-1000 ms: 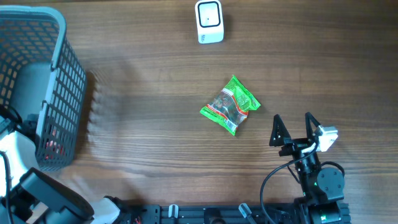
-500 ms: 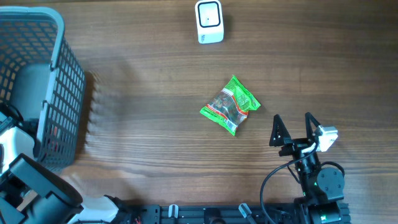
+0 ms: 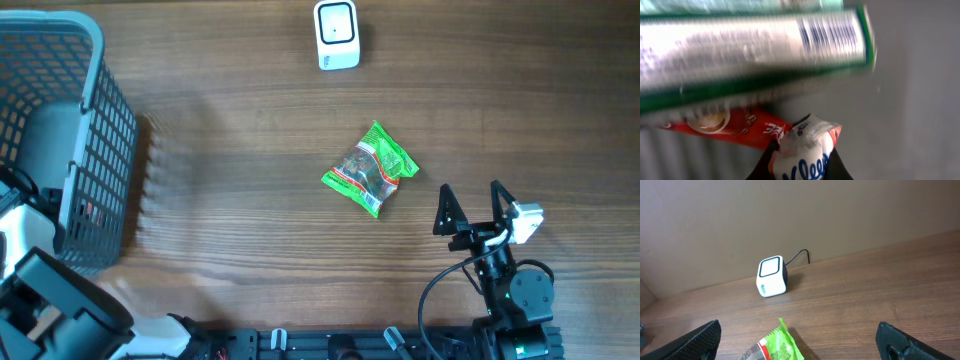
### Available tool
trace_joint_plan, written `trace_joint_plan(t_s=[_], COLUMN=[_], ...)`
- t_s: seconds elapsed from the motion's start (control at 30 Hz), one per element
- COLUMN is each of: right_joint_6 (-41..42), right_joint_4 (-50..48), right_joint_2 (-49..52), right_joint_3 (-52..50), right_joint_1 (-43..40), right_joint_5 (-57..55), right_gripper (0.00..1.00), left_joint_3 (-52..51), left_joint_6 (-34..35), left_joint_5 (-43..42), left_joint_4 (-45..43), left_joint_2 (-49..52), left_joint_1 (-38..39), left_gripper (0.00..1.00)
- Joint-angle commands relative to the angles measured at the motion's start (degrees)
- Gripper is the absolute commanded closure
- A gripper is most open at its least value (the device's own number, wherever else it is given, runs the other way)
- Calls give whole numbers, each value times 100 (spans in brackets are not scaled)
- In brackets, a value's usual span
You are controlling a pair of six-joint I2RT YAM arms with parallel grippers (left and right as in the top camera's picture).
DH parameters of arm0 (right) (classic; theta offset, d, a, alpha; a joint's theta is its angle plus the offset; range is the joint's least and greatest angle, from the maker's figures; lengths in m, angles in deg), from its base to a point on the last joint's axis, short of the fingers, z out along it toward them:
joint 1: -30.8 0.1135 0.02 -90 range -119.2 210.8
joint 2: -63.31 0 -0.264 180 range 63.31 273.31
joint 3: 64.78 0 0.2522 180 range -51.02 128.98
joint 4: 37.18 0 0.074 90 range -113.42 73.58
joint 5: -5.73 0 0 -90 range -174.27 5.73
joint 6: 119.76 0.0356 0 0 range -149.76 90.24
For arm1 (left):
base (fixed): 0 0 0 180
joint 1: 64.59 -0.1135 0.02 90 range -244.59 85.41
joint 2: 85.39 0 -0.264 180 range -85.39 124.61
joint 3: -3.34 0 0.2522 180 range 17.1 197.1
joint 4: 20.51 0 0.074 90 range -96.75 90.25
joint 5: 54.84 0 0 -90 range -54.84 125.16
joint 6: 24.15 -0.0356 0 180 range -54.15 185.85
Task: Scan the item barcode
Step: 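Return the left gripper into the basket above the tissue pack, then grasp the small Kleenex tissue pack with the left gripper, then place the Kleenex pack on the table beside the green bag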
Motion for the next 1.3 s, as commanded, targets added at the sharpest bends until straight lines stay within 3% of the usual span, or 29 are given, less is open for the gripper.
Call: trace_joint_plan(t_s=[0.0, 0.33, 0.47, 0.63, 0.77, 1.03, 1.13, 1.27], right_joint_6=[2, 2, 2, 2, 2, 2, 4, 2], right_joint_4=[-35, -33, -35, -33, -33, -33, -33, -33], right_joint_2=[-15, -15, -15, -15, -15, -15, -15, -15], right_joint_3=[-4, -4, -4, -4, -4, -4, -4, -4], right_joint_1=[-24, -24, -24, -24, -24, -24, -24, -24], right_joint_5=[-44, -44, -44, -44, -44, -44, -44, -44], right_gripper=[0, 0, 0, 0, 0, 0, 0, 0], left_joint_3=[168, 579, 579, 579, 579, 575, 575, 575], left_joint_6=[24, 216, 179, 146, -22, -20, 15, 24], left_joint_5=[-553, -2448, -1698, -3193, -3180, -848, -317, -118], left_joint_4=[356, 490, 686, 756, 879, 1373, 1370, 1060], left_joint_2=[-990, -4225, -4730, -4581, -4406, -3530, -2616, -1261], left_joint_1=[31, 111, 389, 940, 2057, 5259, 6330, 7123], left_gripper=[96, 96, 96, 96, 96, 96, 96, 96])
